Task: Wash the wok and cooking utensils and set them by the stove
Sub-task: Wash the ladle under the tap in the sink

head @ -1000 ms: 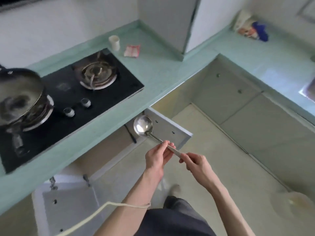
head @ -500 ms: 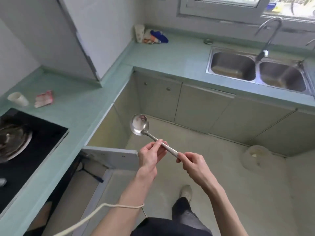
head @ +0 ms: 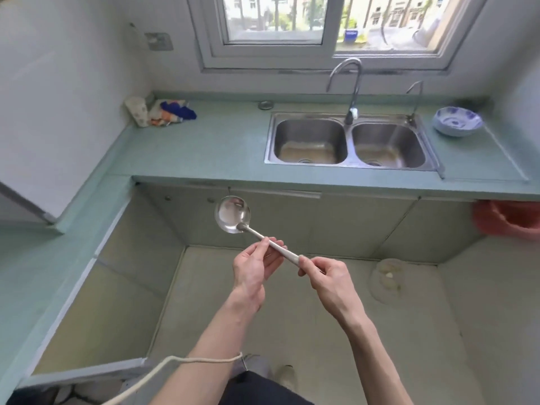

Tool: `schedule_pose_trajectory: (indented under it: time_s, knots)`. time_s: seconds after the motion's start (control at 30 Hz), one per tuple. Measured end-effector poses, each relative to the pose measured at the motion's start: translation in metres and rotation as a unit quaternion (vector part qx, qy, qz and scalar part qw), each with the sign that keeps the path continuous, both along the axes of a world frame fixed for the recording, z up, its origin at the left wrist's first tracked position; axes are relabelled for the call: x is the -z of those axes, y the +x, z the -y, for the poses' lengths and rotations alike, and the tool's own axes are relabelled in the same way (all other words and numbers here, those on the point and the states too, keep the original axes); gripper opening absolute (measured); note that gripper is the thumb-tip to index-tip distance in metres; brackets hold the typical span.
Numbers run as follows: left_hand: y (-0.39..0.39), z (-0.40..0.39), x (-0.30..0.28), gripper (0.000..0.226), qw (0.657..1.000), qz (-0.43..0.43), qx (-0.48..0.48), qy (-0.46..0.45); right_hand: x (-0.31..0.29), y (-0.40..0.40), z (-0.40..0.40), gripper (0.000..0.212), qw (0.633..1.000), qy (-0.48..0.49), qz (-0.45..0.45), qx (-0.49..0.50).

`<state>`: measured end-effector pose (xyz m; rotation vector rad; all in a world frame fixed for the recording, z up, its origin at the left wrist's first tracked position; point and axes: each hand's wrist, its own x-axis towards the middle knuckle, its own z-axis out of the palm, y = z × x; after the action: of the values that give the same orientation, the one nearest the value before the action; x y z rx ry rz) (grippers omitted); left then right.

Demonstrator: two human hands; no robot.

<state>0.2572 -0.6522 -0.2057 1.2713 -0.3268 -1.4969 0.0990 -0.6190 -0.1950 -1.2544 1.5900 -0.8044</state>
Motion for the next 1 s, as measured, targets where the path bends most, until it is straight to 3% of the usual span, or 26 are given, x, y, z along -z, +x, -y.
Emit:
schedule_pose_trajectory:
  time_s: [0.3,0.77,1.0]
  knots:
    - [-0.095,0.111,0.017,0.020,0.997,-0.025,0.072,0.014,0.016,-0.082,0.077,0.038,0.997,0.021,0.003,0.079]
    - [-0.186,0.386,0.037,0.011,0.991,-0.068,0.113,0.025,0.015,-0.176,0.337,0.037,0.995,0.028,-0.006,0.099]
    - [-0.218,0.461,0.049,0.017,0.988,-0.084,0.105,0.082,0.025,-0.202,0.405,0.035,0.993,0.067,0.028,0.095]
